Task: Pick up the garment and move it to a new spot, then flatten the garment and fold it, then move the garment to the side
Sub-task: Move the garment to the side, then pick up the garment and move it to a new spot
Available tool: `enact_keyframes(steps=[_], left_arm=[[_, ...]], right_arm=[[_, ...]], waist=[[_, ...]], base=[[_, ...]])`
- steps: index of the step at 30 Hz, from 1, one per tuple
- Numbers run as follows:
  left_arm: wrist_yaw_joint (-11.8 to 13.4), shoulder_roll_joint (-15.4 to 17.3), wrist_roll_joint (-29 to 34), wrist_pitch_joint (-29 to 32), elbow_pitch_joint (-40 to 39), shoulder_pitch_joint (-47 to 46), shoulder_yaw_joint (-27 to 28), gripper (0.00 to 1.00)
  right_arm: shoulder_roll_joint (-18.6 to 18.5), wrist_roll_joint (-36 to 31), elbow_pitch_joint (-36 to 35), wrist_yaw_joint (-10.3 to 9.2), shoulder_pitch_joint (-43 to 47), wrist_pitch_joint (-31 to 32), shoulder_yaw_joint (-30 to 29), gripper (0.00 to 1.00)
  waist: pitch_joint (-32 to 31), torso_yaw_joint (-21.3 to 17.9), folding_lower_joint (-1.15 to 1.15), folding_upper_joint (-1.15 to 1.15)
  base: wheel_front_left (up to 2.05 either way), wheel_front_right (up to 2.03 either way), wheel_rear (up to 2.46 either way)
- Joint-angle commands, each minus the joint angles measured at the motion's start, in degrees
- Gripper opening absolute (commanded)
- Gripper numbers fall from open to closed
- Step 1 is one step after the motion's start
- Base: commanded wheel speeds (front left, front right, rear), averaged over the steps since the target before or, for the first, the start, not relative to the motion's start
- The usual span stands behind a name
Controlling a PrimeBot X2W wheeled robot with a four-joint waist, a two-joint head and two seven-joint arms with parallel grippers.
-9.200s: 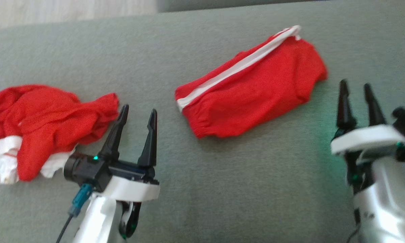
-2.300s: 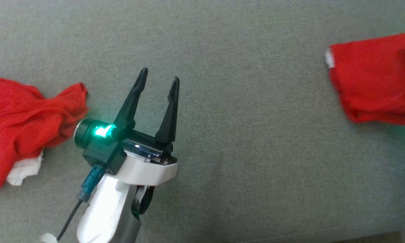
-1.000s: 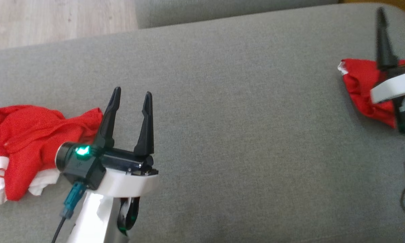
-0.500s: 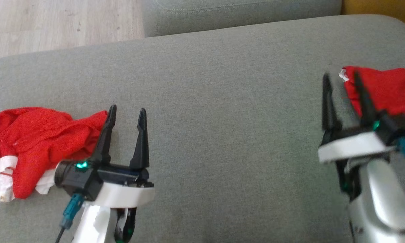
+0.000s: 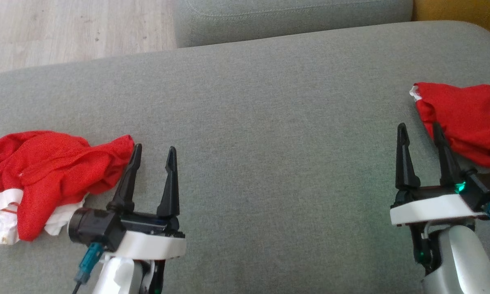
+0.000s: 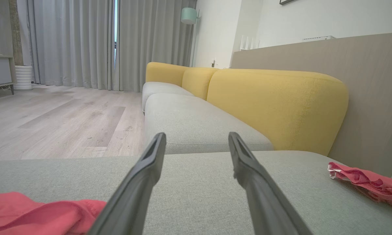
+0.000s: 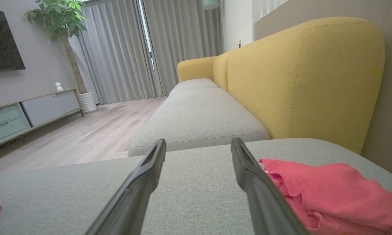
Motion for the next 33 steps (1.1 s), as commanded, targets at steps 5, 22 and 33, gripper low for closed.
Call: enact_keyframes(steps=[5, 22, 33], left_arm=[[0.7, 0.2, -0.6, -0.3, -2.2, -0.7, 2.3, 1.00], [2.4, 0.2, 0.2, -0.3, -0.6, -0.1, 3.1, 1.00], [3.6, 0.2, 0.2, -0.3, -0.8, 2.1, 3.2, 1.00]], right_arm=[[0.1, 0.0, -2.6, -0.05, -1.1, -0.6, 1.6, 1.00], [0.1, 1.0, -0.1, -0.05, -0.1, -0.6, 7.0, 1.00], [0.1, 2.6, 1.9, -0.05, 1.7, -0.6, 9.9, 1.00]], waist=[[-0.2, 0.0, 0.00, 0.00], [-1.5, 8.7, 0.00, 0.00], [-4.3, 18.1, 0.00, 0.00]], base=[[0.00, 0.00, 0.00], [0.00, 0.00, 0.00], [0.00, 0.00, 0.00]])
